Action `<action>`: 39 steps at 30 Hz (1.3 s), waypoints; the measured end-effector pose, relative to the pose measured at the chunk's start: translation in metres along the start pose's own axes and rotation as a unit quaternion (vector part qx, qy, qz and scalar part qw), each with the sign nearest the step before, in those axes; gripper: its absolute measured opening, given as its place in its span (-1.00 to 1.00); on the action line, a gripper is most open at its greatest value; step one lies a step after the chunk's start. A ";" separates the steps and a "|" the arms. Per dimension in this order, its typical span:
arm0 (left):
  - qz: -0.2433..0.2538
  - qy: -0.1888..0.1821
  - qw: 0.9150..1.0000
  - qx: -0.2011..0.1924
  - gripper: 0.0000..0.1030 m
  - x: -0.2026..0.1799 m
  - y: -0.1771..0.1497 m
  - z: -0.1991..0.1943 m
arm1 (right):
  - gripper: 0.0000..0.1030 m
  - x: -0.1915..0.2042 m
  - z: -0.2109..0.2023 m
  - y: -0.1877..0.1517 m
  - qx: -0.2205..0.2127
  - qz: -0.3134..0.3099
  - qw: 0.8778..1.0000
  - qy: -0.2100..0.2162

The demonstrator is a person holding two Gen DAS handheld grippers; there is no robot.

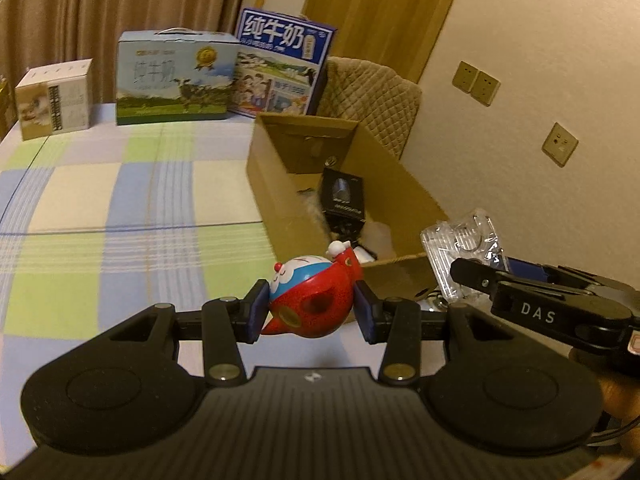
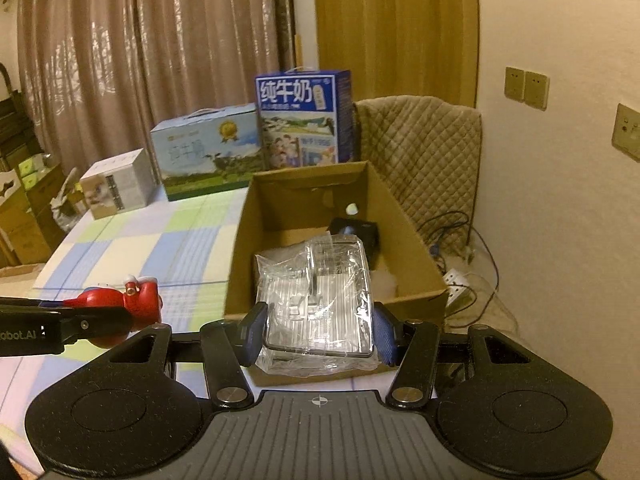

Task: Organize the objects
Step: 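Lift and carry the red toy and plastic tray over the cardboard box, then open both tools to drop the toy and plastic tray into the box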

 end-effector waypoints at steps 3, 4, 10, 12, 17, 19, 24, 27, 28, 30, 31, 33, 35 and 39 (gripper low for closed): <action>0.006 -0.004 1.000 -0.001 -0.24 -0.010 0.010 0.006 | -0.01 -0.010 0.001 0.008 -0.004 0.001 1.000 -0.004; 0.008 -0.005 1.000 -0.002 -0.24 -0.014 0.013 0.007 | -0.01 -0.013 0.002 0.011 -0.004 0.001 1.000 -0.005; 0.018 -0.009 1.000 -0.002 -0.24 -0.031 0.035 0.020 | -0.01 -0.030 0.008 0.025 -0.004 0.003 1.000 -0.009; 0.018 -0.010 1.000 0.000 -0.24 -0.034 0.042 0.025 | -0.01 -0.033 0.011 0.030 -0.003 0.000 1.000 -0.010; 0.017 -0.013 1.000 0.004 -0.24 -0.039 0.052 0.039 | -0.01 -0.041 0.024 0.043 0.001 -0.002 1.000 -0.010; 0.017 -0.013 1.000 0.006 -0.24 -0.040 0.056 0.044 | -0.01 -0.045 0.031 0.047 0.004 -0.004 1.000 -0.009; 0.015 -0.014 1.000 0.011 -0.24 -0.042 0.069 0.062 | -0.01 -0.057 0.050 0.060 0.011 -0.002 1.000 -0.013; 0.016 -0.013 1.000 0.013 -0.24 -0.043 0.077 0.073 | -0.01 -0.064 0.059 0.065 0.014 0.002 1.000 -0.013; 0.016 -0.013 1.000 0.014 -0.24 -0.043 0.080 0.077 | -0.01 -0.066 0.062 0.066 0.015 0.003 1.000 -0.012; 0.016 -0.012 1.000 0.017 -0.24 -0.045 0.085 0.085 | -0.01 -0.068 0.067 0.068 0.017 0.005 1.000 -0.011; 0.017 -0.012 1.000 0.019 -0.24 -0.045 0.087 0.089 | -0.01 -0.070 0.070 0.069 0.019 0.006 1.000 -0.010; 0.022 -0.013 0.999 0.023 -0.24 -0.048 0.091 0.097 | -0.01 -0.072 0.074 0.069 0.021 0.010 1.000 -0.008; 0.030 -0.001 0.999 0.015 -0.10 -0.048 0.096 0.103 | -0.01 -0.073 0.077 0.068 0.023 0.012 1.000 -0.006; 0.024 0.013 1.000 0.010 -0.09 -0.039 0.100 0.105 | -0.01 -0.076 0.082 0.065 0.028 0.016 0.999 -0.002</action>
Point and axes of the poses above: each gripper's, at about its wrist camera, not at the fingertips, and z roughly the way its jaws point, x to its left, y to its top, the point moved 9 cm from there along z, roughly the way its jaws point, and after that the axes turned 15 degrees about x, right-handed, at the moved point
